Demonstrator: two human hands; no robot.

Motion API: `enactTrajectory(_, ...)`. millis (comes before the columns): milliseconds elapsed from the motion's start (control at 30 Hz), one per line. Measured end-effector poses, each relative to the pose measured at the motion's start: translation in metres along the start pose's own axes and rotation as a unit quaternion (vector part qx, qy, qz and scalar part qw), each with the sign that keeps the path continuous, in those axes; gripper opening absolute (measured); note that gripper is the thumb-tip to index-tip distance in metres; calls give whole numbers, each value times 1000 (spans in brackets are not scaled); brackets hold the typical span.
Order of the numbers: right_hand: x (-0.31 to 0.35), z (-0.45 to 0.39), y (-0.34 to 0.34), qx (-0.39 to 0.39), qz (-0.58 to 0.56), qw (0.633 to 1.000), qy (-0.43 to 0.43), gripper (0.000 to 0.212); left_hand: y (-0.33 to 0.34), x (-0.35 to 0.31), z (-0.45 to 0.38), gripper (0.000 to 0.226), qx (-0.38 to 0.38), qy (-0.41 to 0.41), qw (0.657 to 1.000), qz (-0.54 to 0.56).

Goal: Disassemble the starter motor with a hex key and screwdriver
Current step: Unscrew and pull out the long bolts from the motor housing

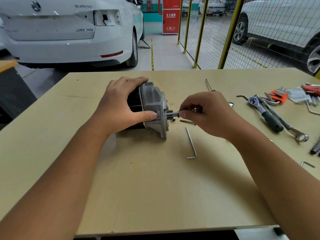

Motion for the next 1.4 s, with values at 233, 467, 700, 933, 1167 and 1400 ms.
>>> enactTrajectory(233, -2, -1, 3, 14, -15, 1000, -2, 5, 0, 0, 0, 100, -2, 2, 1000, 0)
enactTrajectory(467, -6, -3, 5, 15, -20, 1000, 7, 5, 0, 0, 0, 100, -1, 2, 1000, 3)
enactTrajectory(700, -4, -1, 2, 10, -16, 1000, 1, 4, 0, 0, 0, 98, 0, 0, 1000, 3)
enactTrajectory(933, -3, -1, -1, 5, -24, 1000, 0, 4, 0, 1, 0, 99, 1, 1, 1000, 4)
enactTrajectory(1167, -1, -1, 5, 5, -27, 1000, 1, 12, 0, 2, -1, 101, -1, 2, 1000, 7)
enactTrajectory(1400, 5, 0, 0, -32, 11, 999, -1, 7, 0, 1, 0, 101, 0, 2, 1000, 2)
Point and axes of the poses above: each hand's wrist, its own z-axis away from the middle knuckle, its own y-axis out of the palm, x = y × z, the point moved 9 cm from there along -z, towards the middle knuckle, and after that the axes turned 13 degrees about x, right-handed, at the moved point
